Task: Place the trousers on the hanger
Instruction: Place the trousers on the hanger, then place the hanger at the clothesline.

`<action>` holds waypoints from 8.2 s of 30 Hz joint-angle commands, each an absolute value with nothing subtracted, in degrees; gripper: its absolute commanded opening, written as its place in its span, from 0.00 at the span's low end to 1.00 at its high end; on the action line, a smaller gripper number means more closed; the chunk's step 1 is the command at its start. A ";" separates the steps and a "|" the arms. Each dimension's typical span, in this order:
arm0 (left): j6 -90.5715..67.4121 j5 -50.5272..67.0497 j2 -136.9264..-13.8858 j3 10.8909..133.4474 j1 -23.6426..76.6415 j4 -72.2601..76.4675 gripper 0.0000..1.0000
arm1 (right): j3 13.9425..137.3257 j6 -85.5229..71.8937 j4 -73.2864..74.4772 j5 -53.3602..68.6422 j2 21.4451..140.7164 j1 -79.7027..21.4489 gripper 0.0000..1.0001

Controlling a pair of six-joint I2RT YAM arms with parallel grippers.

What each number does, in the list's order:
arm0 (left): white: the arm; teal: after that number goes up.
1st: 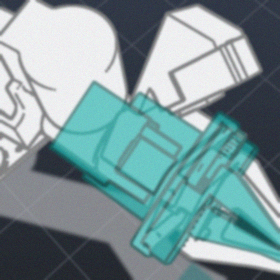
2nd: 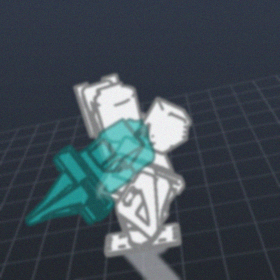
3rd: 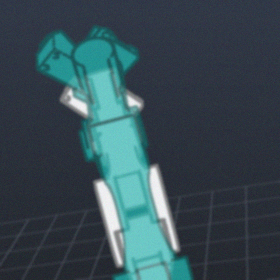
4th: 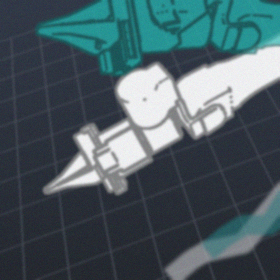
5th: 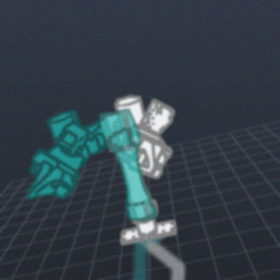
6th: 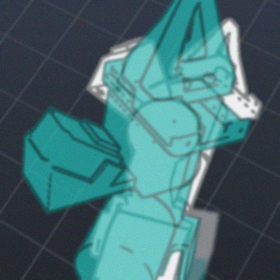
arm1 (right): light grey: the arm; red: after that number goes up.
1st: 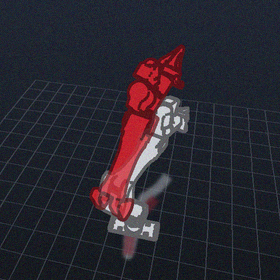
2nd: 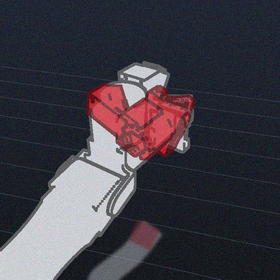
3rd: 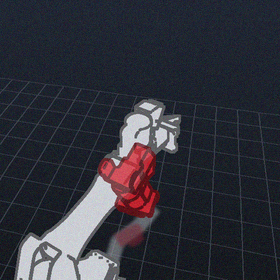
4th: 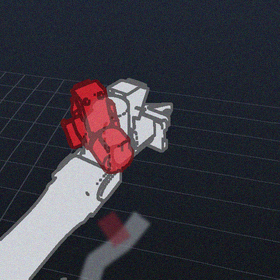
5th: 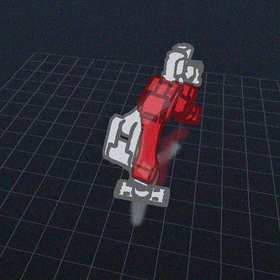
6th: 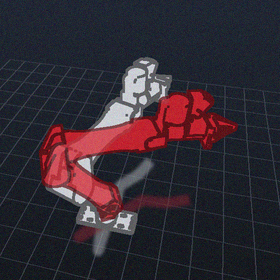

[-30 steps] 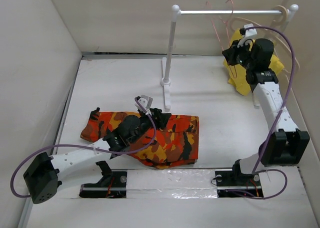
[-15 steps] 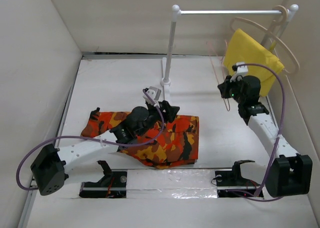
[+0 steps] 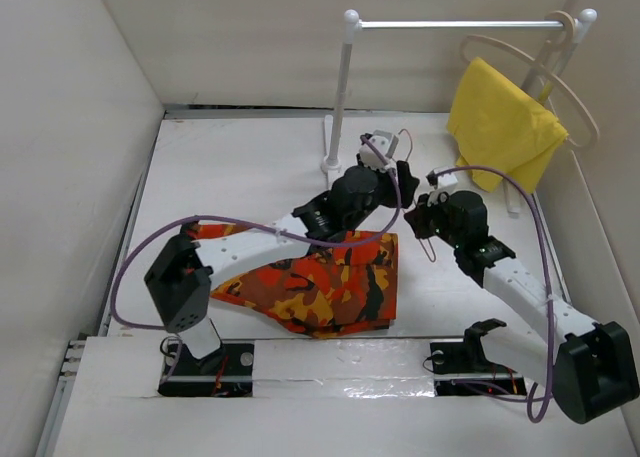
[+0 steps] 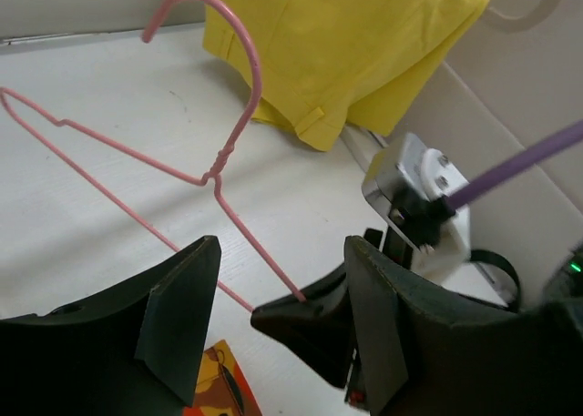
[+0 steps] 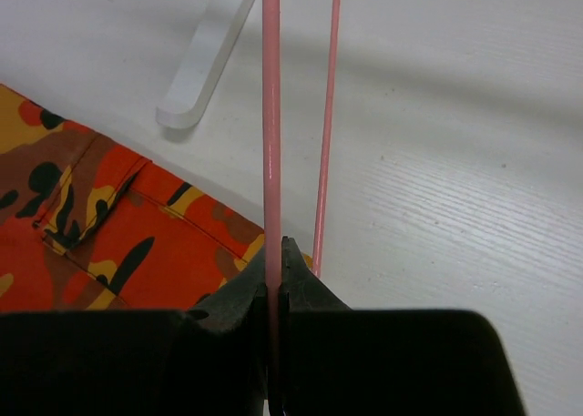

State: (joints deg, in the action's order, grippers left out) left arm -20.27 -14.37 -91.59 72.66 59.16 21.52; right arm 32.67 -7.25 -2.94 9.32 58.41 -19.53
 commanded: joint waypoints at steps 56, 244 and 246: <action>-44.29 -28.04 -89.47 37.54 67.68 51.06 0.00 | 17.40 -16.26 1.85 7.73 37.98 -27.51 0.41; -12.30 -38.68 -42.11 25.14 59.69 40.35 0.70 | 71.88 -48.25 -31.38 36.12 75.13 -8.09 0.00; -13.35 -38.76 -41.66 25.05 59.68 38.16 0.69 | 75.40 -49.83 -32.86 37.60 79.60 -6.25 0.00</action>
